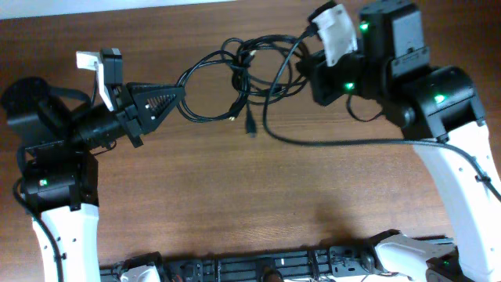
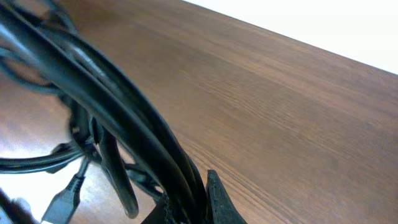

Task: Untangle cables

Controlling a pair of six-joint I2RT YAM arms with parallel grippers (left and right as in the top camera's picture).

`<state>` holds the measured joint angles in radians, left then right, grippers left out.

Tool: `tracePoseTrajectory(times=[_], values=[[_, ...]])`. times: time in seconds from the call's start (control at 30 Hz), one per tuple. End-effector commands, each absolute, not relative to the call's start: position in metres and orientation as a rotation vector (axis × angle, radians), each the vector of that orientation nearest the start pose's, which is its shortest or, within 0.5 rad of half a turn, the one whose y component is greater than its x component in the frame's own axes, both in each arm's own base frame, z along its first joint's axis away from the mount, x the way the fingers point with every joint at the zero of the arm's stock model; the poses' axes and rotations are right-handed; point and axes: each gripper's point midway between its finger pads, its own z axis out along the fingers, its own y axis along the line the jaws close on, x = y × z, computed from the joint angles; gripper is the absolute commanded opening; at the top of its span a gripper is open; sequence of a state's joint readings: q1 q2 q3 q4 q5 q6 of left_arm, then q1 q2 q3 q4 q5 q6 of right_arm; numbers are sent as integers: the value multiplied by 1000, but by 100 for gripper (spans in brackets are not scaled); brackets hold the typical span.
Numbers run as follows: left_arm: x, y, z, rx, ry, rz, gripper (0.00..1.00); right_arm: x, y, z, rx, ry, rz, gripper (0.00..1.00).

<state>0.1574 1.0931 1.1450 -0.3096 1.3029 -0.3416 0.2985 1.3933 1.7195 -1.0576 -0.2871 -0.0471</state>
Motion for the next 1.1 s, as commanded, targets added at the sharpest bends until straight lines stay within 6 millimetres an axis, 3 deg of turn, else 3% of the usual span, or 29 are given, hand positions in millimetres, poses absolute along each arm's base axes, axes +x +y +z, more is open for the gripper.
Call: tracePoseTrajectory(times=[0.0,0.17,0.4,0.6,0.7,0.8,0.83,0.9,0.93,1.07], values=[[267,-120,405,533,1702,-1274,0,350,102,353,-339,2272,312,4],[267,-120,406,536,1699,-1272,0,357,56,348,-133,2313,226,4],[268,-119,410,552,1678,-1256,0,356,13,342,44,2345,140,4],[269,-119,423,554,1644,-1257,0,355,-12,340,129,2351,93,4],[269,-119,432,560,1620,-1254,0,352,-30,338,186,2361,-13,4],[269,-119,439,580,1588,-1236,0,350,-34,337,198,2365,-42,4],[269,-119,442,583,1578,-1231,0,351,-34,337,198,2364,-41,8],[270,-115,446,563,1576,-1230,0,351,-34,337,198,2364,-41,52],[271,-112,447,550,1579,-1232,0,351,-33,337,195,2365,-37,66],[264,-114,446,586,1579,-1256,0,353,-10,339,119,2359,118,70]])
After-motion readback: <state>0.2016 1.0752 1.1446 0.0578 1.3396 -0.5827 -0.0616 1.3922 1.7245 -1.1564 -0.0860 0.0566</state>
